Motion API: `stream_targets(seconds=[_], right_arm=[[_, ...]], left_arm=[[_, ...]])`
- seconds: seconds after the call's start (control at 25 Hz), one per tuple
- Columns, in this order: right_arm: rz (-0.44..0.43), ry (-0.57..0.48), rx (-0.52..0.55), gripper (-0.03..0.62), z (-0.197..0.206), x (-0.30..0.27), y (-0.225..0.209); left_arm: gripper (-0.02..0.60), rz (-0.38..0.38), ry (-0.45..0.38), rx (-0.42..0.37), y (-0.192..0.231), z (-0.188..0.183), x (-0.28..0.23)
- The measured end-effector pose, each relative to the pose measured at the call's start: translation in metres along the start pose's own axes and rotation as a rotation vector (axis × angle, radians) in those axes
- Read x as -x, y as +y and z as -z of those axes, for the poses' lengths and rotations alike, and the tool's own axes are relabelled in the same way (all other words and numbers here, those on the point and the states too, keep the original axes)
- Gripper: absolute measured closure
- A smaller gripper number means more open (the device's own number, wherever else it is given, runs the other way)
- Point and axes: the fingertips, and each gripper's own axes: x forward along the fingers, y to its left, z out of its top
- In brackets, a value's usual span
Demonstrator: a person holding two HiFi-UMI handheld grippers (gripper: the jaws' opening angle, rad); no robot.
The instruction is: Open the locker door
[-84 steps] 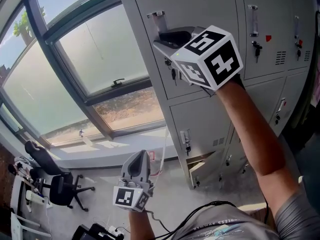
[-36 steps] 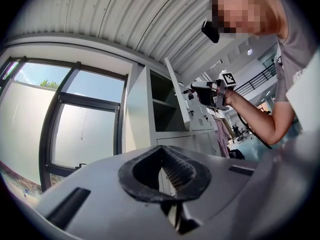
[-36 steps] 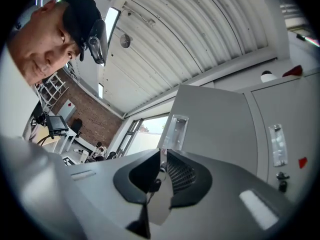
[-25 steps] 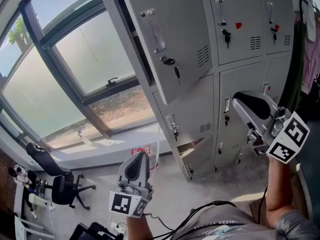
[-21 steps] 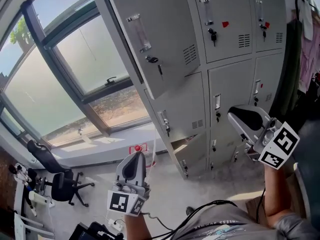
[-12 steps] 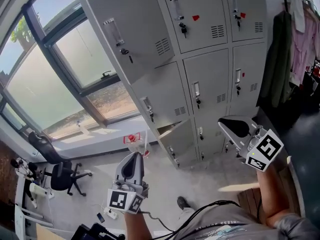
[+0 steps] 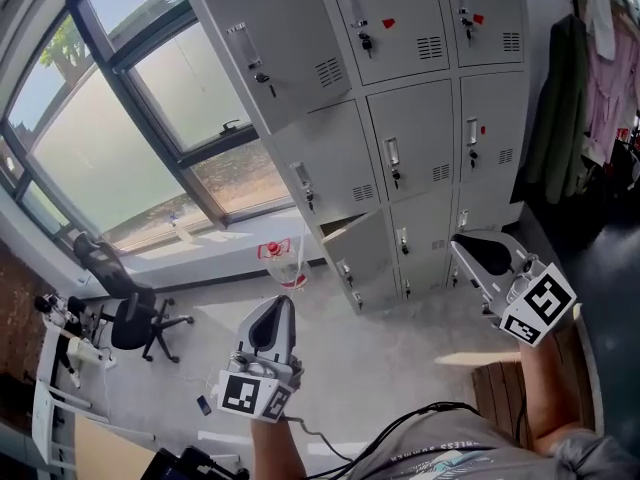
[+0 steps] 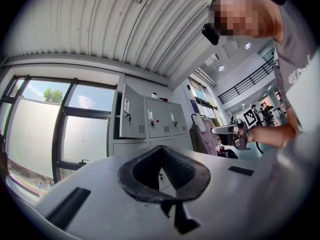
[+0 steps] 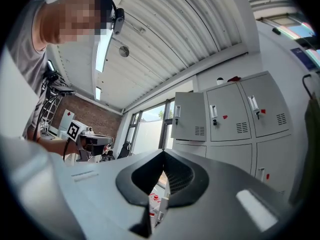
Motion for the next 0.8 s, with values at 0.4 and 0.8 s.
stream_targets(seconds=[0.4, 0.8], right_arm=[[0.036, -0.003, -0.029, 0.599, -0.018, 0.079, 0.086], [0.026, -0.007, -0.039, 0.600, -0.059, 0.189, 0.230]], left_arm=[[0.575, 0.034, -0.003, -0.003, -0.059, -0.029, 0.101], [0.575, 0.067, -0.005, 0.013, -0.142, -0.066, 0.255]])
